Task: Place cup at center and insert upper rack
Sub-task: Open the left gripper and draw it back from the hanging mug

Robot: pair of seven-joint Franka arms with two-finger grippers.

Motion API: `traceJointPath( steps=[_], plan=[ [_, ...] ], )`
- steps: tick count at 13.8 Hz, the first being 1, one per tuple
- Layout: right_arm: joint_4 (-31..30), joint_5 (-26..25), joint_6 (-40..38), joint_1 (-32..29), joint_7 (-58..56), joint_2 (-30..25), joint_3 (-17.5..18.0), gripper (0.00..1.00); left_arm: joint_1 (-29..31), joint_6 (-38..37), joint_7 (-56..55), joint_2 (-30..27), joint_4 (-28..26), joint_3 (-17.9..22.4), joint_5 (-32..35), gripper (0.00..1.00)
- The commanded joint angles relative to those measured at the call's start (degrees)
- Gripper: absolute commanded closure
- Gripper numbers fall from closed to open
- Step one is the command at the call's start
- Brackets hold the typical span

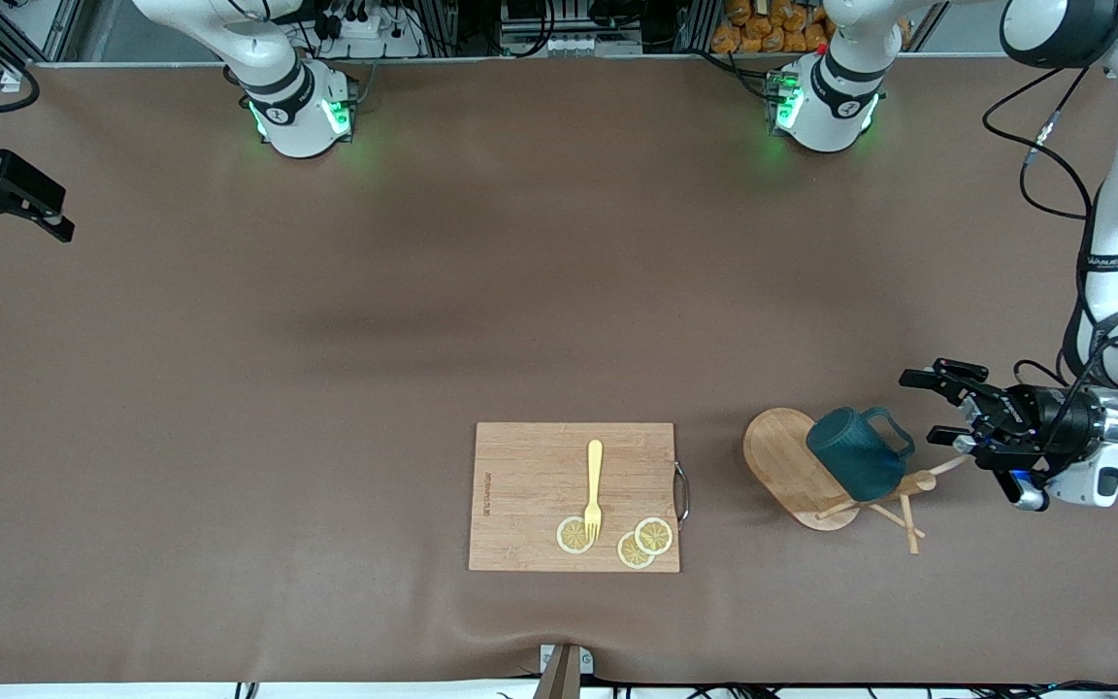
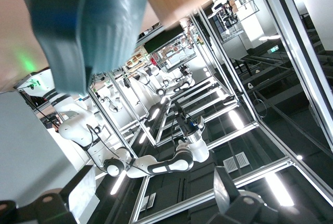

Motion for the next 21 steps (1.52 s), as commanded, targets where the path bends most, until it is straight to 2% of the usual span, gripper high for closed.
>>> traceJointPath(
  steps=[1,4,6,12,16,19,21],
  plan=[
    [0.8,-0.2,-0.7,-0.6,0.6,0.6,0.0,0.00,0.3,-0.1,-1.3,-3.8,-1.3,0.6,1.5,0.00],
    [0.8,-0.3,-0.3,-0.7,0.6,0.9,0.0,0.00,-0.4,0.1,-1.4,-7.6,-1.2,0.7,7.7,0.00],
    [0.8,-0.3,-0.3,-0.7,0.6,0.9,0.0,0.00,-1.0,0.4,-1.4,-12.3,-1.3,0.4,14.0,0.00],
    [0.8,-0.3,-0.4,-1.2,-0.3,1.0,-0.1,0.00,-2.2,0.9,-0.8,-17.4,-1.2,-0.1,26.0,0.00],
    [1.0,-1.0,-0.5,-1.8,-0.2,1.0,-0.1,0.00,-6.7,2.6,-0.9,-20.2,1.1,0.0,37.2,0.00],
    [1.0,-0.9,-0.4,-1.7,0.2,1.0,-0.1,0.00,-11.6,3.2,-0.1,-22.3,1.6,-0.1,50.1,0.00],
    [1.0,-1.2,-0.2,-2.2,-0.3,1.1,-0.1,0.00,-12.6,3.2,1.4,-23.7,1.5,-0.2,54.1,0.00]
  ],
)
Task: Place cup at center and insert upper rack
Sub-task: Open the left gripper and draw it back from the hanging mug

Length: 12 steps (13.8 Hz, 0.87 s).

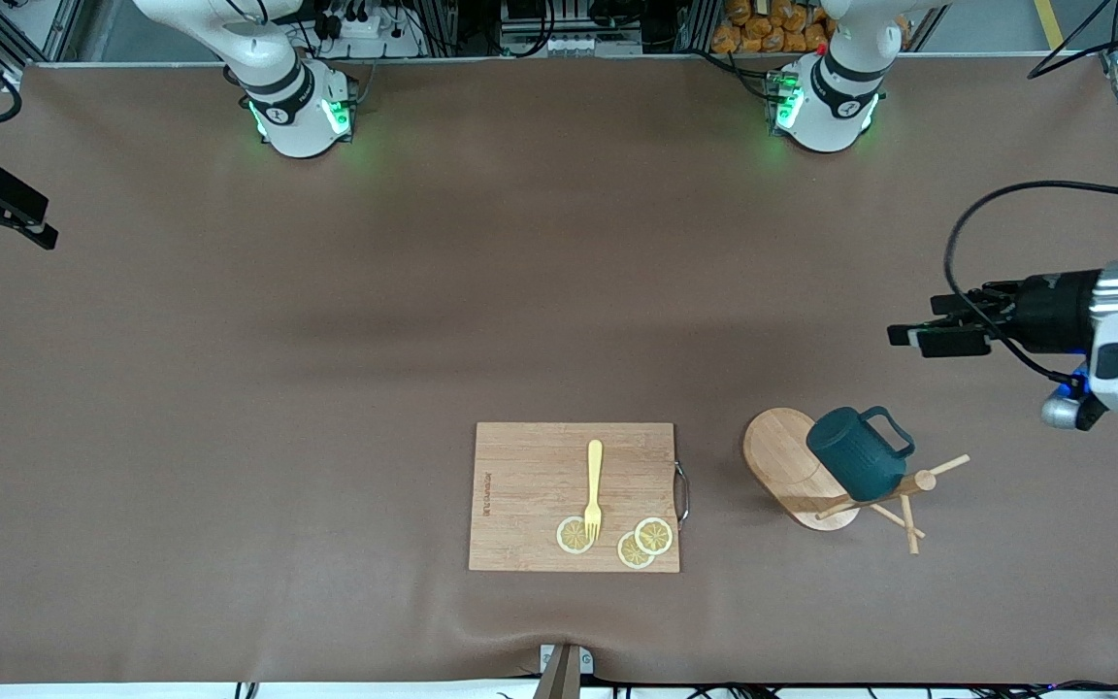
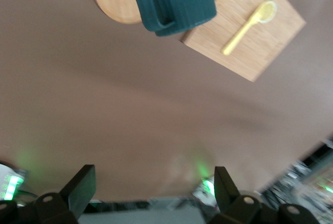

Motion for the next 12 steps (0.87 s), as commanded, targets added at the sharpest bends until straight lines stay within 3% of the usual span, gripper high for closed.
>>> traceJointPath(
  steps=[1,5,9,12],
  plan=[
    [1.0,-0.7,-0.2,-1.6,-0.2,0.7,0.4,0.00,-1.0,0.4,2.0,-2.3,-0.4,0.3,5.4,0.00],
    [0.9,-0.6,-0.8,-2.3,-0.2,0.8,0.4,0.00,-3.7,0.5,6.9,-4.9,-0.4,0.3,15.4,0.00],
    [0.0,0.1,-0.9,-3.0,-1.6,0.8,0.6,0.00,-4.0,0.5,19.3,-6.3,-0.5,-0.2,25.6,0.00],
    [-3.4,1.0,-1.7,-5.4,-8.2,0.4,0.7,0.00,-3.9,0.4,20.1,-6.9,-0.6,-0.4,27.0,0.00]
  ],
)
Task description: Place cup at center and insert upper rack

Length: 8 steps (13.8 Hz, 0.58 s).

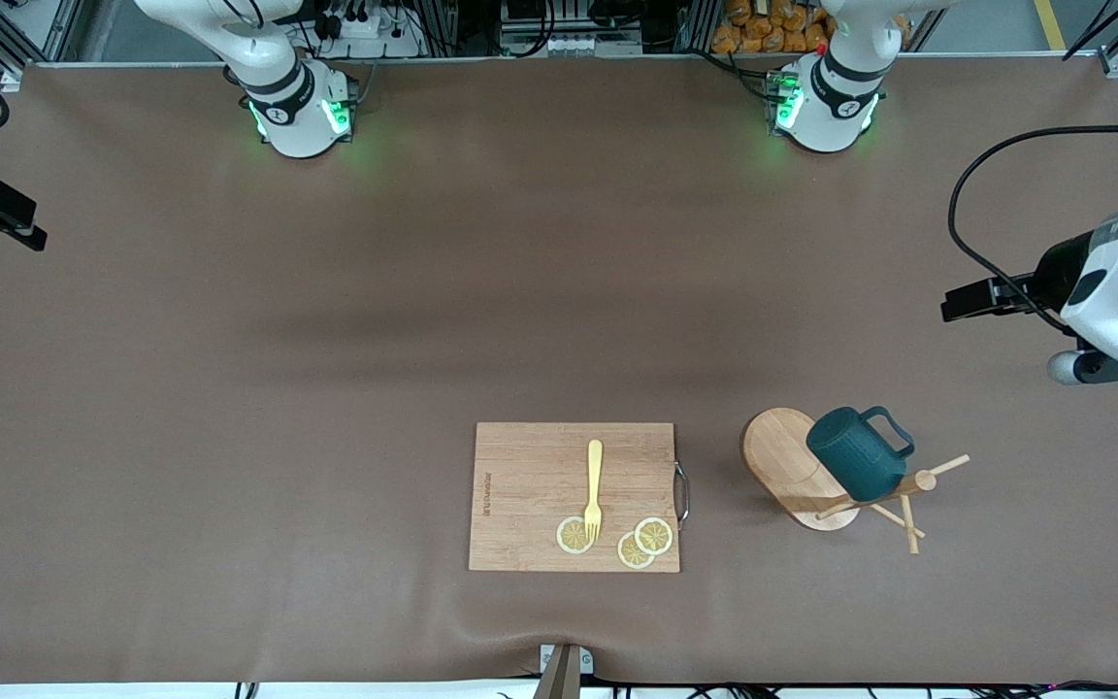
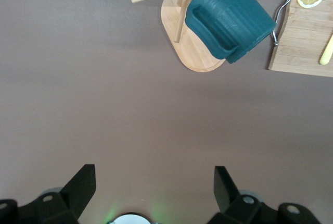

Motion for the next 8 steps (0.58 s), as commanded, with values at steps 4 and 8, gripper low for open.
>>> traceJointPath(
  steps=[4,8],
  plan=[
    [-2.7,5.9,-0.3,-3.9,-0.4,-0.2,0.9,0.00,0.1,0.4,1.9,-3.7,-1.0,-0.2,2.9,0.00],
    [-2.7,6.0,-0.3,-3.6,4.2,-0.5,1.2,0.00,0.4,2.6,8.5,-5.6,-1.2,0.0,5.5,0.00]
  ],
)
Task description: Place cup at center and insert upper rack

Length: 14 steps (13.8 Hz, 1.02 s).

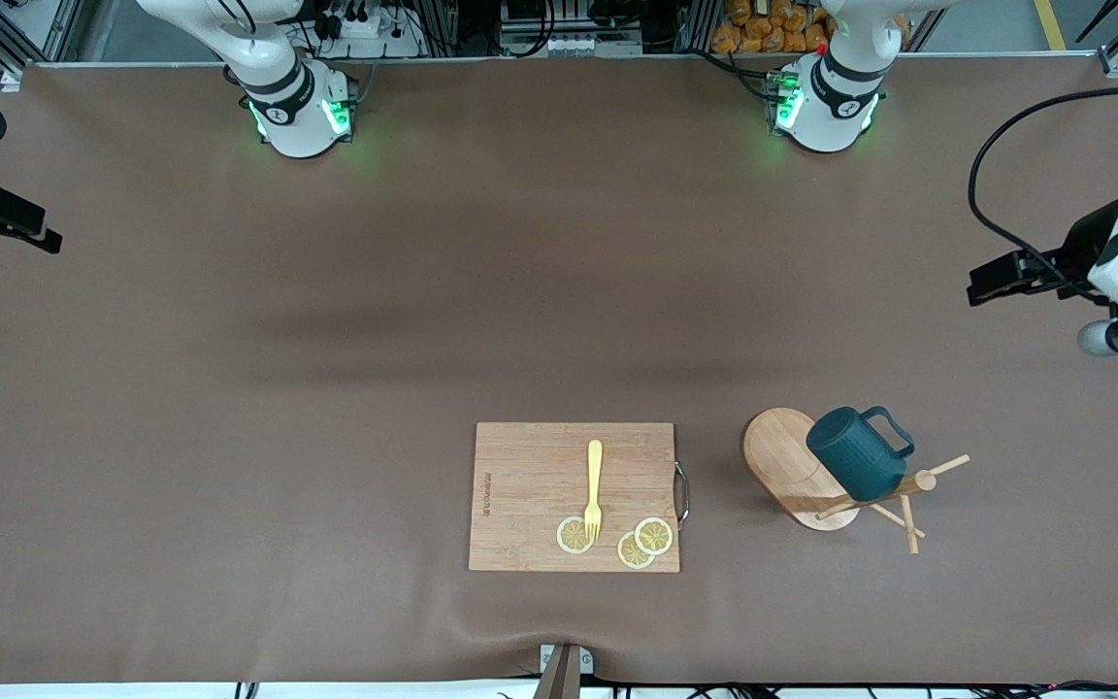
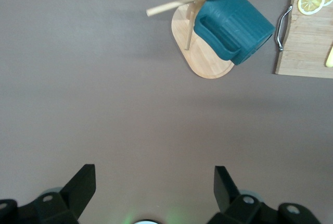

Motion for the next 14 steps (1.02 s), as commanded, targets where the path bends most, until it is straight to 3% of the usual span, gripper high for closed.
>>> traceJointPath(
  steps=[1,8,14],
  plan=[
    [0.0,0.8,-0.1,-0.8,1.3,-0.8,0.9,0.00,0.6,2.8,6.6,-2.3,-1.6,0.1,2.4,0.00],
    [0.7,-3.2,-0.2,-0.8,0.8,-1.8,2.4,0.00,0.6,3.0,7.8,-4.1,-2.1,-0.5,5.0,0.00],
    [0.7,-3.2,-3.6,-1.0,0.8,-2.3,2.4,0.00,0.6,2.6,8.0,-4.1,-2.0,-0.5,4.4,0.00]
  ],
)
